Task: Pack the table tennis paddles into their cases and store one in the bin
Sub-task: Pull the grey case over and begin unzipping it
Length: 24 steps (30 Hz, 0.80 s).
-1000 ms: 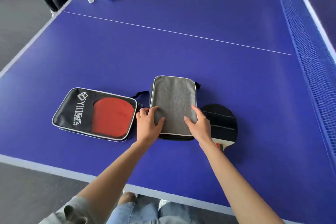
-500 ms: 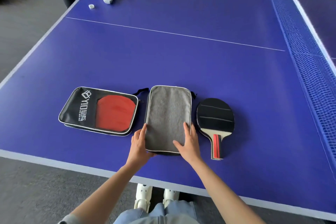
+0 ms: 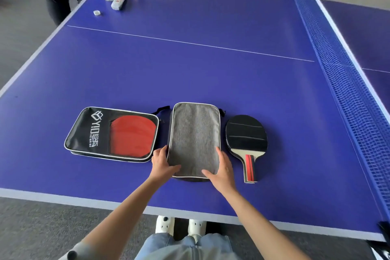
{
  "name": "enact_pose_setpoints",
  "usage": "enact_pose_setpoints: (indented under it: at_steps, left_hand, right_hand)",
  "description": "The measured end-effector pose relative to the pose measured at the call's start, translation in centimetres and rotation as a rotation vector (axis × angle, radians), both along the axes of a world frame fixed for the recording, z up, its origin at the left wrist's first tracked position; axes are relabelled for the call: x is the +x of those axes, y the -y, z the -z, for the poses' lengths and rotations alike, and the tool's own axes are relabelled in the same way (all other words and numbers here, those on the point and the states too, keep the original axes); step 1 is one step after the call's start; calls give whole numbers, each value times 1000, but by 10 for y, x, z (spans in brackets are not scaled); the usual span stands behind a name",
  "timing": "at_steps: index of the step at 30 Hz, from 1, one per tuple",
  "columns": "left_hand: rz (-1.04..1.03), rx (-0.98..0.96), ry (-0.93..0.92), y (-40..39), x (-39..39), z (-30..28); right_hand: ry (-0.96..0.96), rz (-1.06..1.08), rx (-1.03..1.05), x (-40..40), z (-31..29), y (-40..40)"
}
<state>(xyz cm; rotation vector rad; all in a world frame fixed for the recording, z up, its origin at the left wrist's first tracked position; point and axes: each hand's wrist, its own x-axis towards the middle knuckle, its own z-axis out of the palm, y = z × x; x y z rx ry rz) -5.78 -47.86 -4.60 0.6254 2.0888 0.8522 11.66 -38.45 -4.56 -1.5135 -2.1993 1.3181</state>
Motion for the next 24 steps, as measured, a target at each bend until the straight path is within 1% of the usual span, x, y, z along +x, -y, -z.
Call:
enact_pose_setpoints:
  at_steps: [2,4,6,9,13,16,19,21,24]
  left_hand:
    - [6,-7,-48,-5,-4,2]
    - [-45,10,-50,-5,-6,4]
    - [-85,33,-53,0,-7,5]
    - [-77,14,-55,10,-7,8]
    - [-132,11,-52,15,-9,10]
    - [-141,-16,-71,12,-10,8]
    - [-127,-46,-82,7,-11,3]
    - [-125,-15,-75,1,-13,-1]
    - [-35,54,-153,-18,-23,-9]
  right_hand:
    - [-1,7,24,1,0,4]
    - [-13,48,39,3,0,6]
    - [-22,146,-18,7,-2,7]
    - [-41,263,-141,15,-1,10]
    - [-58,353,-210,19,3,15]
    - [-72,412,-225,13,3,10]
    - [-80,442,-229,9,2,-1]
    - [-74,432,-233,9,3,-7]
    - [-36,367,-233,15,3,-10]
